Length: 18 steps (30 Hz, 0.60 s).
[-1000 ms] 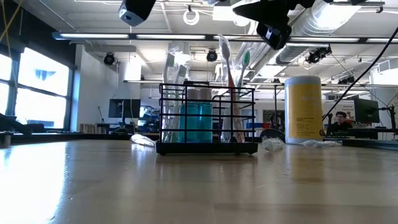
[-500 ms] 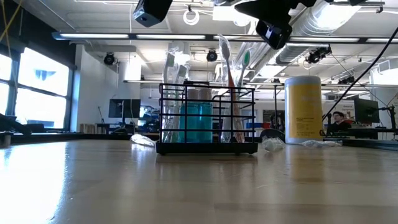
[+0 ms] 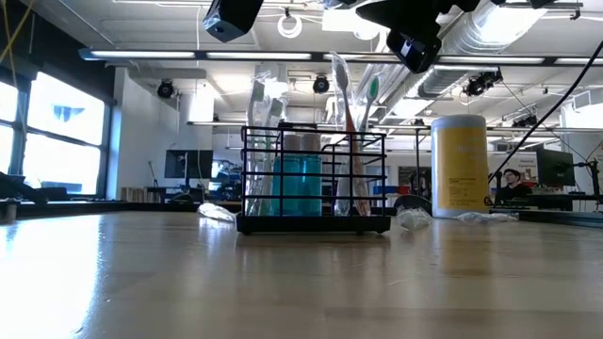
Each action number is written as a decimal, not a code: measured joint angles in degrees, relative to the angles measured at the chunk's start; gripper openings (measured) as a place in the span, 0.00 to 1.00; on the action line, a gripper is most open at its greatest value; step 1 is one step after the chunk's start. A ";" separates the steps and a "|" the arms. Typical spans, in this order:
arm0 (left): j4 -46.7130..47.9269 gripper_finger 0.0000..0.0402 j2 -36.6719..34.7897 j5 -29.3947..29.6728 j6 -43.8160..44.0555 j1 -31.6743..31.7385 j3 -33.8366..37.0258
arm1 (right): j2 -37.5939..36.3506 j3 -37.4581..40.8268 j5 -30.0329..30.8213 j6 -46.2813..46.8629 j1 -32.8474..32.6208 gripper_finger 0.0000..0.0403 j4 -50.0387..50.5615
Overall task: Pick & Place toothbrushing station
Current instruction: Put the green toothbrush into the black mesh organizer
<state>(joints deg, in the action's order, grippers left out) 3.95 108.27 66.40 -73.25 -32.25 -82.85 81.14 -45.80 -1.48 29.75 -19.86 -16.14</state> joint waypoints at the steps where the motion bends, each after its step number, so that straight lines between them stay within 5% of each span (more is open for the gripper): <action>1: 0.00 0.00 0.00 0.00 0.00 0.00 0.00 | 0.00 0.00 0.02 -0.09 0.00 0.58 0.04; 8: 0.02 0.00 0.00 -0.13 0.00 -0.01 0.00 | 0.02 0.00 -0.07 -1.40 0.00 0.50 0.03; 18: -0.37 0.05 -0.15 -3.59 -0.68 -0.22 -0.04 | 0.11 0.09 0.85 -4.63 0.10 0.09 2.20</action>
<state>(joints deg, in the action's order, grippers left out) 3.58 108.12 62.82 -73.93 -32.47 -82.89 81.25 -45.71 -0.63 25.12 -19.75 -13.94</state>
